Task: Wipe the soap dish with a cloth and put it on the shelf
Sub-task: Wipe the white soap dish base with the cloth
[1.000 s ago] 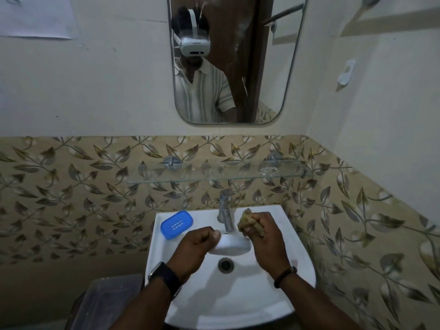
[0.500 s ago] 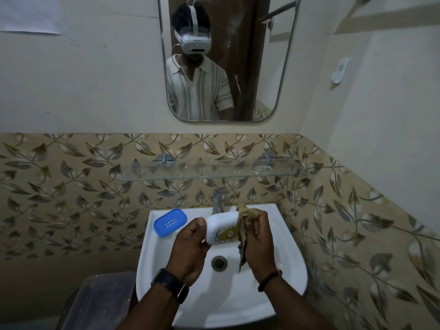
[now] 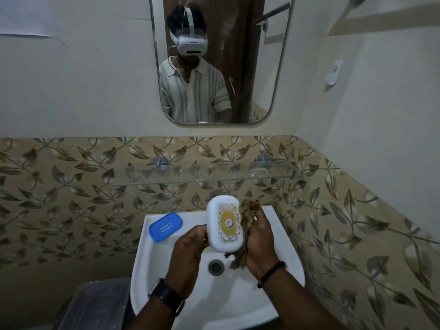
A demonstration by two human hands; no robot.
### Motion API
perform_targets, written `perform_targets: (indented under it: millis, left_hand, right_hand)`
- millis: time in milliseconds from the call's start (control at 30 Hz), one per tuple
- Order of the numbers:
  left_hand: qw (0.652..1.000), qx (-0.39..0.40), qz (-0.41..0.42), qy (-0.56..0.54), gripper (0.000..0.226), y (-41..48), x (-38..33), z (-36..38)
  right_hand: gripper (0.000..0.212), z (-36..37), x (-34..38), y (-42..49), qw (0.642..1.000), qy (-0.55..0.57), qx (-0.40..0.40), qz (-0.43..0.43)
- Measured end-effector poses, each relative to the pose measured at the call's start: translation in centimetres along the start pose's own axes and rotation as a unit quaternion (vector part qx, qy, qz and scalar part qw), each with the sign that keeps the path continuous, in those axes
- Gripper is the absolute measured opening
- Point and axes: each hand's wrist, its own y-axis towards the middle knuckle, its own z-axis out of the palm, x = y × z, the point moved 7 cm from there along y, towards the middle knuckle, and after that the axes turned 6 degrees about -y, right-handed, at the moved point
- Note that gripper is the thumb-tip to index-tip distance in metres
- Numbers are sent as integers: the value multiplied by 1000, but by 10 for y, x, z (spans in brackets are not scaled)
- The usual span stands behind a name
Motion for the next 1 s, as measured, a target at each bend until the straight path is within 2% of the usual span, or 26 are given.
perform_targets:
  millis: [67,100,200,267,333,400,533,567,633,733,833,867,900,933,1000]
  left_hand:
    - [999,12,-38,-19,31,10,-9,-1]
    - [998,22,-60,-6,33,15,-13,0]
    - [992,56,-108,39,44,27,-24,0]
    - [984,83,-146,63,41,31,-26,-2]
    - [973,121,-179,85,34,30,-25,1]
    - [973,118,-189,52,23,29,-22,1]
    - [980,22,-178,-89,21,31,-10,2]
    - [978,4,-173,-114,22,30,-7,5]
    - [980,-10,-163,-117,20,27,0,15]
    - [985,-16,-153,-73,25,24,9,23]
    - [989,-13,-142,-33,16,25,13,19]
    - [991,2,-135,-23,14,26,12,19]
    - [992,26,-127,-14,13,26,10,21]
    - [992,52,-118,-4,12,26,8,23]
    - [991,94,-93,20,21,24,4,24]
  right_hand:
    - [32,-4,17,3,985,-147,37,-77]
    - [18,-3,22,5,971,-209,57,-103]
    - [19,5,30,6,927,-318,136,-146]
    - [19,13,35,4,896,-368,181,-172]
    - [18,12,37,5,875,-403,187,-192]
    - [18,3,39,12,872,-424,128,-211]
    - [18,-29,36,10,881,-394,-124,-231]
    - [21,-32,29,3,871,-395,-158,-244]
    - [35,-27,7,-12,852,-414,-168,-273]
    - [61,-1,-15,-36,823,-442,-104,-342]
    - [66,26,-10,-46,723,-500,39,-475]
    - [66,29,-6,-44,702,-508,68,-495]
    - [61,27,1,-40,696,-507,81,-502]
    - [52,22,8,-32,706,-497,75,-500]
    - [35,0,22,-11,768,-468,2,-438]
